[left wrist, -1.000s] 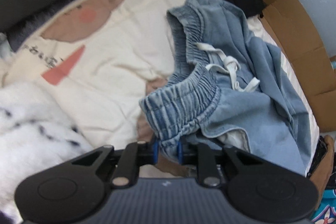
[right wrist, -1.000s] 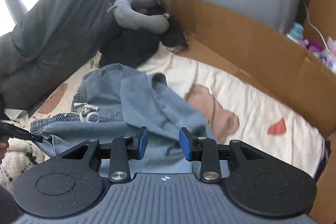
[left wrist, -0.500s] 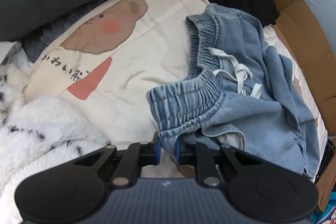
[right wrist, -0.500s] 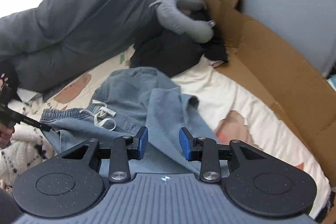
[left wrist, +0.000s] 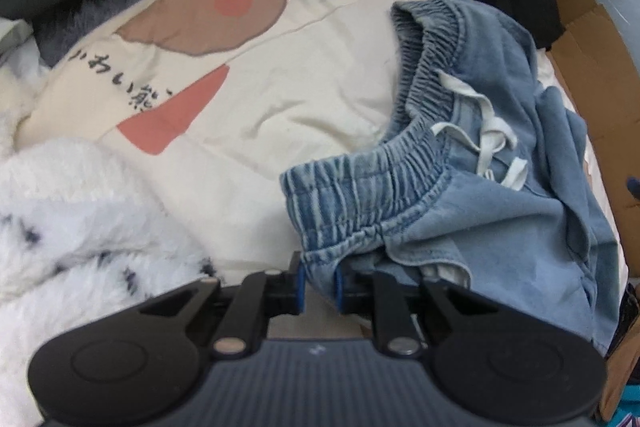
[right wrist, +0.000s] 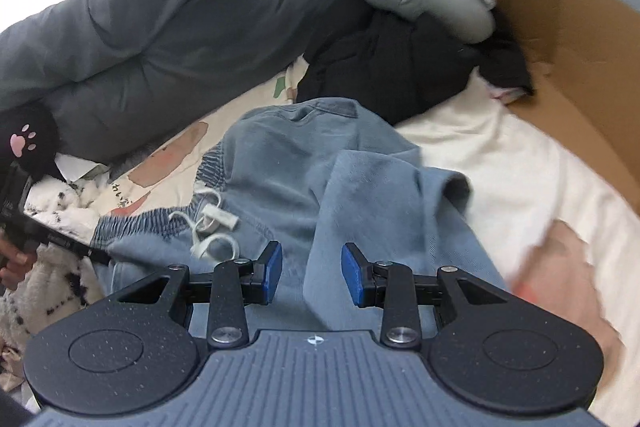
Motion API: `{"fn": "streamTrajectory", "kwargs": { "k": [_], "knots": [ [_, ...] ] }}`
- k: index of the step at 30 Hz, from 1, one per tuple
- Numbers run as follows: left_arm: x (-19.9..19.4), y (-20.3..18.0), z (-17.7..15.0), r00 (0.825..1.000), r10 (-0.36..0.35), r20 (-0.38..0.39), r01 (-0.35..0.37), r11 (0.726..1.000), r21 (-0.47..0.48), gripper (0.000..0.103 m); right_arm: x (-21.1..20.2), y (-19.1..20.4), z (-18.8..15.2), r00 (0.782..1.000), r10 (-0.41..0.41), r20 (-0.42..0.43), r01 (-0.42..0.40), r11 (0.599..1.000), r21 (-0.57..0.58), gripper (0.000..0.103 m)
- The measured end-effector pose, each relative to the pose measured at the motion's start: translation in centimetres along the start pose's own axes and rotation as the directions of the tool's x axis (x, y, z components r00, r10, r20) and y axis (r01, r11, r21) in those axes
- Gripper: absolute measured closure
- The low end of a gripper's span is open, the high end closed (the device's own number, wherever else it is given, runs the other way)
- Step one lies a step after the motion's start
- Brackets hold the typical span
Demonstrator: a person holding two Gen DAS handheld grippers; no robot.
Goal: Fold clothes
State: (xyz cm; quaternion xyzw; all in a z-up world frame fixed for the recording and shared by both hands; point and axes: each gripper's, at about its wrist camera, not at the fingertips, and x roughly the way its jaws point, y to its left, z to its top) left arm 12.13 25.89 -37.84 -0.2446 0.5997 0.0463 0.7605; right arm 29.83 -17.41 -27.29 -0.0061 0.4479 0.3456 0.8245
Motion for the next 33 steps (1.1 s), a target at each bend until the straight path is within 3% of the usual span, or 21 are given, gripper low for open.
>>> {"fn": "streamTrajectory", "kwargs": {
  "k": [5, 14, 21, 29, 33],
  "knots": [
    [0.3, 0.8, -0.5, 1.000, -0.021, 0.008, 0.022, 0.999, -0.049, 0.086, 5.3, -0.3, 3.3, 0.998, 0.049, -0.033, -0.051, 0.996, -0.076, 0.063],
    [0.5, 1.9, -2.1, 0.992, -0.067, 0.107, 0.085, 0.981, -0.177, 0.084, 13.4, 0.0, 10.3, 0.991, 0.069, -0.112, -0.089, 0.979, -0.182, 0.063],
    [0.4, 3.0, -3.8, 0.971, -0.119, 0.206, 0.173, 0.948, -0.267, 0.079, 17.0, 3.2, 13.2, 0.990, 0.034, -0.137, -0.071, 0.959, -0.275, 0.063],
    [-0.1, 3.7, -6.2, 0.927, -0.146, 0.346, 0.276, 0.890, -0.363, 0.070, 19.4, 6.1, 16.6, 0.996, 0.031, -0.085, -0.061, 0.922, -0.382, 0.063],
    [-0.1, 3.7, -6.0, 0.926, -0.140, 0.351, 0.278, 0.883, -0.380, 0.068, 20.7, 7.7, 17.3, 0.995, 0.033, -0.089, -0.069, 0.890, -0.450, 0.062]
  ]
}}
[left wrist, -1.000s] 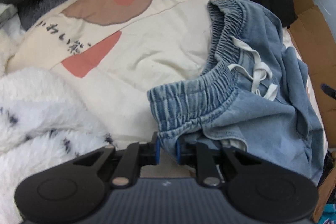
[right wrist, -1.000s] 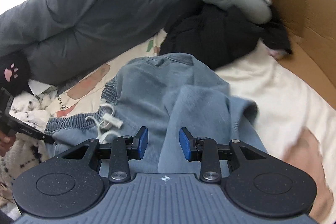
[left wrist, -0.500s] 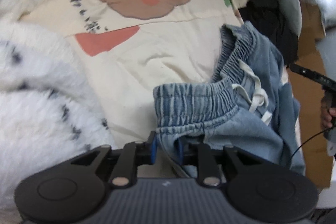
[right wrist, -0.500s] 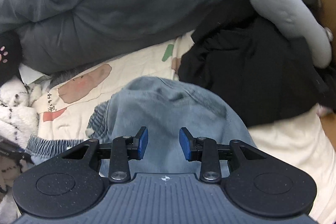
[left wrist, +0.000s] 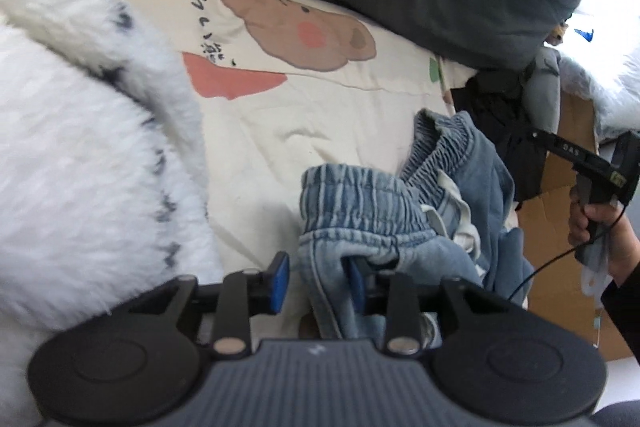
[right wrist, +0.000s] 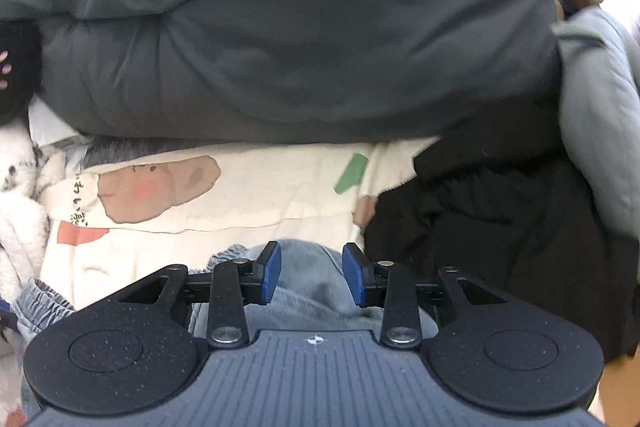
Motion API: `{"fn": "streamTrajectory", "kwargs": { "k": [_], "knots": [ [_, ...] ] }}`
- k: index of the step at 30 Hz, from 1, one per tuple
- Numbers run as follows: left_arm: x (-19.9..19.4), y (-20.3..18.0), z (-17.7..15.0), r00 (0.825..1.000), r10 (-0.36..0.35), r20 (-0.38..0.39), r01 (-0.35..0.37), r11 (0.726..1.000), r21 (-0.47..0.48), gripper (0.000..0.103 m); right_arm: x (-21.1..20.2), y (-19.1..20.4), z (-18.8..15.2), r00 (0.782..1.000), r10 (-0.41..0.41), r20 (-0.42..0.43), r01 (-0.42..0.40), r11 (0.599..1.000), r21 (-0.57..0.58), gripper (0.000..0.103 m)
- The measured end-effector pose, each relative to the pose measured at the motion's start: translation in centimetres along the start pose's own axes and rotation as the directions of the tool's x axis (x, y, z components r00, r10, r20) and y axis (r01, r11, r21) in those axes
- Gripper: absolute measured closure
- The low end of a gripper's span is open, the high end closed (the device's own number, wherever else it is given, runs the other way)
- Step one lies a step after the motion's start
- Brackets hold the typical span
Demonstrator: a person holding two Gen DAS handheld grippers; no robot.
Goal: Fold clothes
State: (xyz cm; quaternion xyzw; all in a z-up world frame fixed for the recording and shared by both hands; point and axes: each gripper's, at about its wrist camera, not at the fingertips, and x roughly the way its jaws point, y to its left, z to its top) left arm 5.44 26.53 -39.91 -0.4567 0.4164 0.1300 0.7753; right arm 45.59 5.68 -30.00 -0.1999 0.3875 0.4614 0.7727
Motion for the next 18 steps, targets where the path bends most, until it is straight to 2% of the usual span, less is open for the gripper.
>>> {"fn": "streamTrajectory", "kwargs": {
  "k": [7, 15, 18],
  "knots": [
    [0.0, 0.7, 0.1, 0.999, -0.039, 0.004, 0.039, 0.997, -0.060, 0.067, 3.1, 1.1, 1.7, 0.998, -0.034, -0.049, 0.032, 0.998, -0.049, 0.062],
    [0.3, 0.8, -0.2, 0.999, -0.044, 0.017, 0.046, 0.994, -0.095, 0.067, 5.9, 1.1, 3.3, 0.998, -0.005, -0.063, 0.007, 0.999, 0.032, 0.057],
    [0.1, 1.3, -0.2, 0.997, -0.072, 0.017, 0.074, 0.989, -0.124, 0.067, 7.0, 2.1, 3.1, 0.993, -0.024, -0.118, 0.019, 0.999, -0.047, 0.057]
  ]
}}
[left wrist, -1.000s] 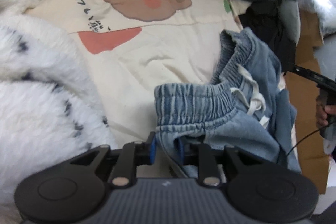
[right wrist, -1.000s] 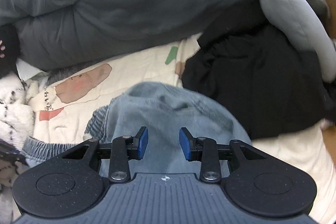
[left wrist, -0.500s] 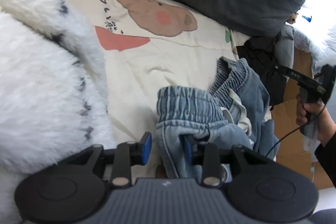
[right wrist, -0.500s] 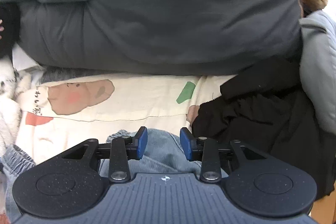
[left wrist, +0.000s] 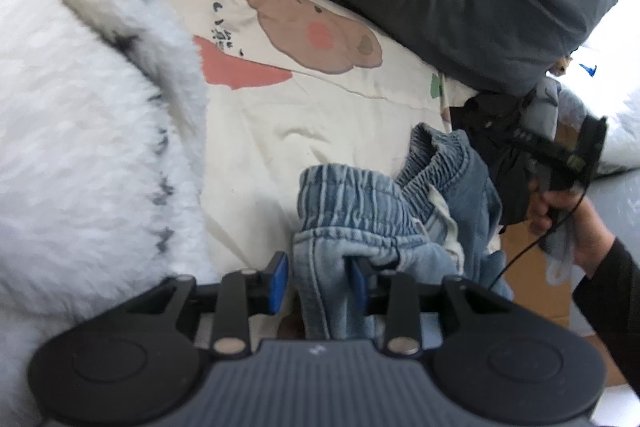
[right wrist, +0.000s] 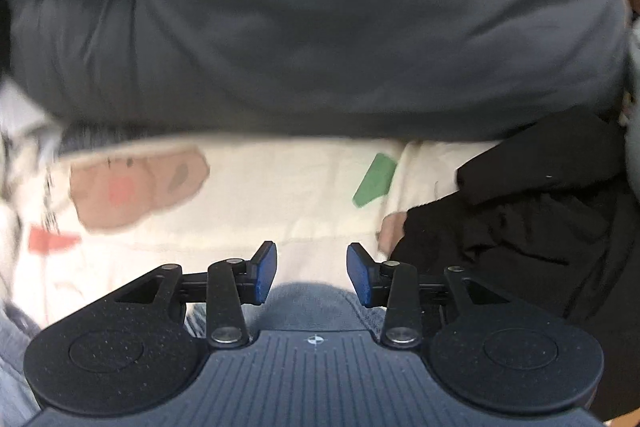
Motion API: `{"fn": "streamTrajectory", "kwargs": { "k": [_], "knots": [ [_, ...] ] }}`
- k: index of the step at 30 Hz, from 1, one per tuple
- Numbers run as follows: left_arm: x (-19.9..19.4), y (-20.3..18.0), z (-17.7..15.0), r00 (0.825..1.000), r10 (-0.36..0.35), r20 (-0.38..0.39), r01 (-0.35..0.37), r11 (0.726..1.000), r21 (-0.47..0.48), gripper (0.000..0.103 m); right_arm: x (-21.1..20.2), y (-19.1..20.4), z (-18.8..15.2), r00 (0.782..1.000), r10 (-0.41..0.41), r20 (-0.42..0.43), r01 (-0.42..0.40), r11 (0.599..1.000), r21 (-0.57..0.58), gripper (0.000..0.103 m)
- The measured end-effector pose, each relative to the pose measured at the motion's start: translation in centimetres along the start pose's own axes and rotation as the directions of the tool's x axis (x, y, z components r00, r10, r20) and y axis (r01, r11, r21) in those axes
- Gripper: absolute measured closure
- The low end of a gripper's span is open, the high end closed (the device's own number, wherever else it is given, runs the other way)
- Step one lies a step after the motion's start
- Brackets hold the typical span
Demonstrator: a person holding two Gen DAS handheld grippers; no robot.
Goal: Fold clothes
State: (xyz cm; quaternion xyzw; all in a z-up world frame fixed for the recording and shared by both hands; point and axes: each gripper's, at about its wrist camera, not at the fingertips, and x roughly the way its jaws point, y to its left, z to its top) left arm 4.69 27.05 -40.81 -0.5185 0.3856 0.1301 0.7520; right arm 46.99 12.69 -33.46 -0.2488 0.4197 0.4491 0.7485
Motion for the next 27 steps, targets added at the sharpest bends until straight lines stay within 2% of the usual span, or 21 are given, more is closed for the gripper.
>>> {"fn": "streamTrajectory", "kwargs": {
  "k": [5, 11, 17, 20, 22, 25, 27],
  "knots": [
    [-0.2, 0.0, -0.2, 0.998, -0.049, 0.026, 0.049, 0.999, 0.001, 0.067, 0.6, 1.2, -1.4, 0.995, -0.033, -0.089, 0.018, 0.986, -0.168, 0.057],
    [0.2, 0.3, -0.1, 0.997, -0.074, 0.022, 0.074, 0.997, -0.013, 0.067, 0.7, 1.0, -2.4, 0.985, -0.078, -0.151, 0.031, 0.957, -0.287, 0.057],
    [0.3, 0.2, 0.0, 0.996, -0.085, 0.022, 0.086, 0.996, -0.024, 0.067, 2.8, 1.7, -2.8, 0.969, -0.160, -0.190, 0.076, 0.920, -0.384, 0.044],
    [0.4, 0.2, -0.1, 0.996, -0.083, 0.023, 0.083, 0.996, -0.026, 0.064, 3.5, 2.2, -2.7, 0.964, -0.188, -0.188, 0.085, 0.887, -0.454, 0.039],
    [0.4, 0.2, -0.1, 0.996, -0.081, 0.023, 0.082, 0.996, -0.028, 0.064, 3.6, 2.6, -2.4, 0.964, -0.192, -0.184, 0.073, 0.857, -0.509, 0.039],
    [0.5, 0.3, -0.1, 0.996, -0.084, 0.023, 0.085, 0.996, -0.032, 0.063, 4.0, 3.1, -2.0, 0.964, -0.182, -0.192, 0.038, 0.813, -0.581, 0.040],
    [0.7, 0.3, -0.1, 0.996, -0.085, 0.023, 0.086, 0.996, -0.032, 0.062, 4.4, 3.0, -1.7, 0.963, -0.164, -0.213, 0.002, 0.798, -0.602, 0.040]
  ]
}}
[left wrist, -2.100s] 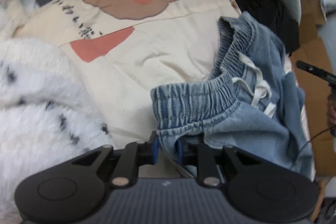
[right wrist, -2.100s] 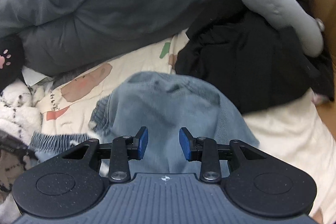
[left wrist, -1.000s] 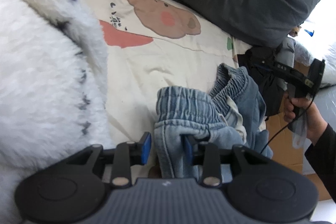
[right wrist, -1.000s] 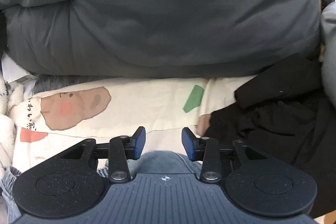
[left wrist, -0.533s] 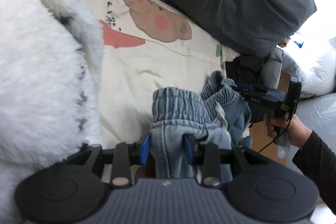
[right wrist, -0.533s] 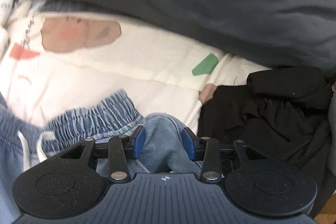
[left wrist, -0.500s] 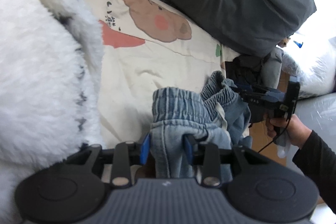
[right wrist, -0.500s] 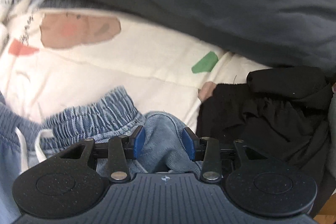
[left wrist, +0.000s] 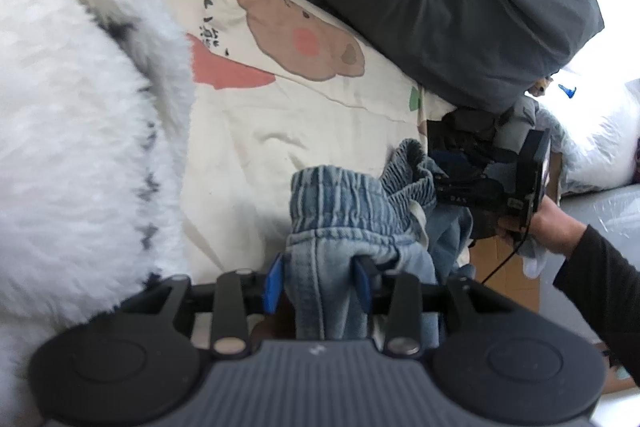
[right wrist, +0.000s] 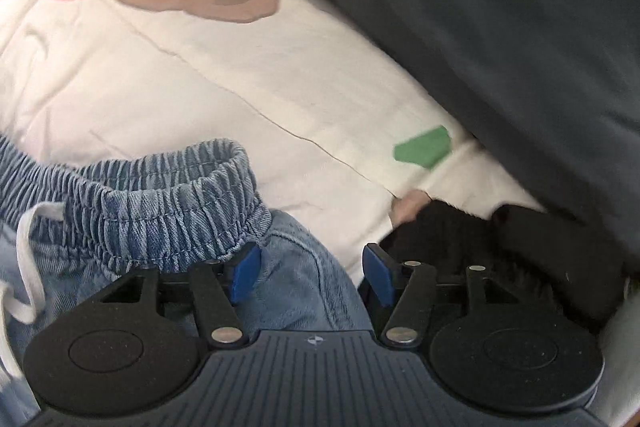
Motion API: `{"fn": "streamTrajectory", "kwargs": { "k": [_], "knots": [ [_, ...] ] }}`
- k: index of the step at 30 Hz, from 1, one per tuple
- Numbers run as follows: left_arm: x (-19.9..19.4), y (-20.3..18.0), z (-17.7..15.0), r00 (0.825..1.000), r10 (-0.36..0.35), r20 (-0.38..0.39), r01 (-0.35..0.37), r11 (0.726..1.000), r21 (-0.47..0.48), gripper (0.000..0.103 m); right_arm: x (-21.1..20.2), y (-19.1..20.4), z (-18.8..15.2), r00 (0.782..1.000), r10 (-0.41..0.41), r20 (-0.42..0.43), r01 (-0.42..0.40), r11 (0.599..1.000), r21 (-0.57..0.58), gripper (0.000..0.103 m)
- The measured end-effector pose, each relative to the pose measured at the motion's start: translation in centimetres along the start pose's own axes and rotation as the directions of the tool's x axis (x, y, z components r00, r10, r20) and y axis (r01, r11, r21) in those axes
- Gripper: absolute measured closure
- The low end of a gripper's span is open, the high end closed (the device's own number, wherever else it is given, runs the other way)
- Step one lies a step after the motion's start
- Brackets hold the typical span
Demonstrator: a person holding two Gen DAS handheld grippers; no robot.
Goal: Fold clothes
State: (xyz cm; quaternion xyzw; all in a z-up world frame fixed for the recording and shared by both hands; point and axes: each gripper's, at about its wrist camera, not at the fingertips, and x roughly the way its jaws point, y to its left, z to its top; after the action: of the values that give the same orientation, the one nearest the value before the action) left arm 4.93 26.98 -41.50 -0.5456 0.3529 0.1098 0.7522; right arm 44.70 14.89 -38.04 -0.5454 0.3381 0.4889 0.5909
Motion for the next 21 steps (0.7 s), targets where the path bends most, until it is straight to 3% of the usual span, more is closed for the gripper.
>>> {"fn": "streamTrajectory", "kwargs": {
  "k": [3, 4, 5, 6, 8, 17, 21],
  "knots": [
    [0.3, -0.2, -0.1, 1.000, 0.006, -0.005, -0.006, 1.000, 0.011, 0.064, 0.5, -0.5, 0.2, 0.999, 0.053, -0.011, -0.053, 0.999, -0.003, 0.043],
    [0.4, -0.4, -0.2, 1.000, 0.016, -0.001, -0.016, 1.000, 0.025, 0.068, 0.5, -0.6, 0.1, 0.996, 0.085, -0.010, -0.085, 0.996, -0.001, 0.051],
    [0.5, -0.6, -0.4, 0.999, 0.034, 0.003, -0.034, 0.998, 0.044, 0.072, 0.4, -0.6, 0.1, 0.994, 0.112, -0.009, -0.112, 0.994, -0.003, 0.072],
    [0.4, -0.9, -0.5, 0.999, 0.045, 0.005, -0.045, 0.997, 0.061, 0.081, 0.1, -0.2, 0.1, 0.994, 0.109, -0.010, -0.109, 0.994, -0.026, 0.086],
    [0.2, -1.3, -0.8, 0.999, 0.052, 0.007, -0.053, 0.995, 0.083, 0.086, -0.7, 0.6, 0.1, 0.997, 0.082, 0.001, -0.082, 0.994, -0.069, 0.094],
    [-2.1, -4.9, -0.8, 0.997, -0.017, 0.071, -0.001, 0.967, 0.254, 0.094, -7.0, -2.3, -1.5, 0.988, -0.056, 0.145, 0.050, 0.998, 0.047, 0.099],
    [-1.8, -4.9, -0.9, 0.998, -0.011, 0.065, -0.007, 0.966, 0.260, 0.097, -8.7, -4.4, -2.7, 0.976, -0.123, 0.179, 0.092, 0.981, 0.173, 0.099]
  ]
}}
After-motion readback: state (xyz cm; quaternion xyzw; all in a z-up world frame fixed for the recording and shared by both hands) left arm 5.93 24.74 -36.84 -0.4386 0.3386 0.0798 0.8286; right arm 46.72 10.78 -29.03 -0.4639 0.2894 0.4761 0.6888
